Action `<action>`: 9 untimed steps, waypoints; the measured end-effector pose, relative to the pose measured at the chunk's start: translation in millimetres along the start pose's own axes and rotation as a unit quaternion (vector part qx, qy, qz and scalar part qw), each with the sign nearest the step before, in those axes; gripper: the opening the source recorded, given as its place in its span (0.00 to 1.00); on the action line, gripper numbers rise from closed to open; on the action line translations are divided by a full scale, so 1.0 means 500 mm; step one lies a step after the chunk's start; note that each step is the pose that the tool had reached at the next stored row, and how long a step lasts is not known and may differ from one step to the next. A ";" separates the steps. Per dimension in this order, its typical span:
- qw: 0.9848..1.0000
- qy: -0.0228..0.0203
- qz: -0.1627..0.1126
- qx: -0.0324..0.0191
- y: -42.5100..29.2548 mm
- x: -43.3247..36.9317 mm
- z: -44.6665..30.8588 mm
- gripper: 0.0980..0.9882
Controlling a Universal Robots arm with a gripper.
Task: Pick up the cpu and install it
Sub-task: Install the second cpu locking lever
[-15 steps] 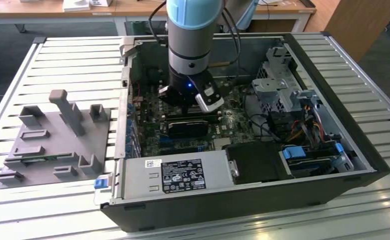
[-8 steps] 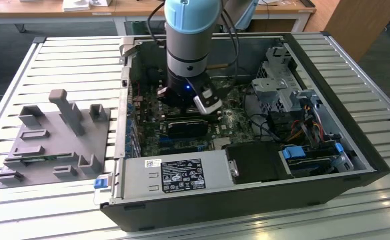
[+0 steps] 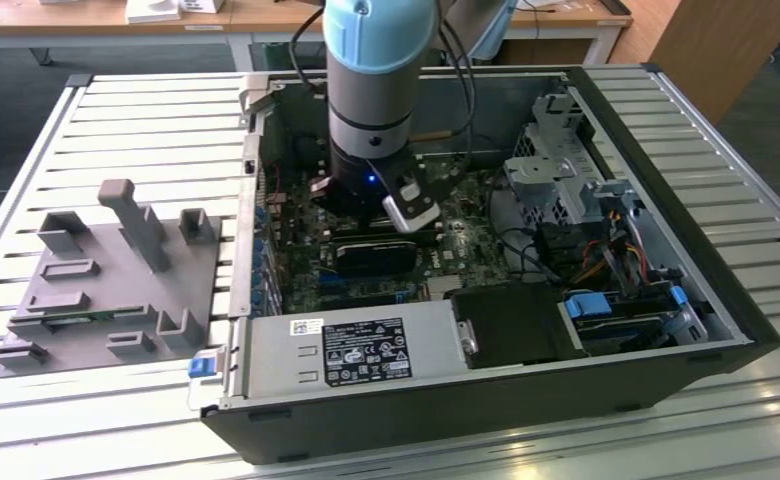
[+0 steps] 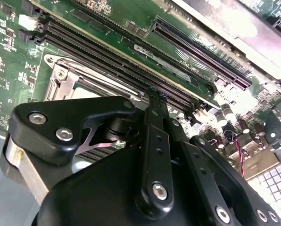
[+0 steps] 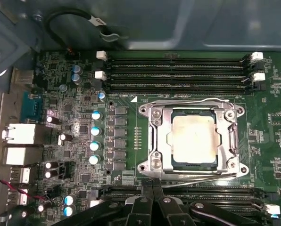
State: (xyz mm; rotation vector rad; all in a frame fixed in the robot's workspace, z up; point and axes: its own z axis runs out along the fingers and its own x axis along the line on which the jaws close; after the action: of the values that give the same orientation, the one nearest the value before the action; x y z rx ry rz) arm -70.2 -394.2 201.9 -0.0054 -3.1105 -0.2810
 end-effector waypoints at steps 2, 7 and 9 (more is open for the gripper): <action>1.000 0.000 0.000 -0.002 0.000 0.001 0.001 0.01; 1.000 0.000 0.000 -0.011 -0.001 0.002 0.005 0.01; 1.000 0.000 0.000 -0.016 -0.001 0.004 0.008 0.01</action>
State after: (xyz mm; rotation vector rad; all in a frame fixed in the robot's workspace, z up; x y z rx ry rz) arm -72.2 -394.3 198.0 -0.0049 -3.1056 -0.3297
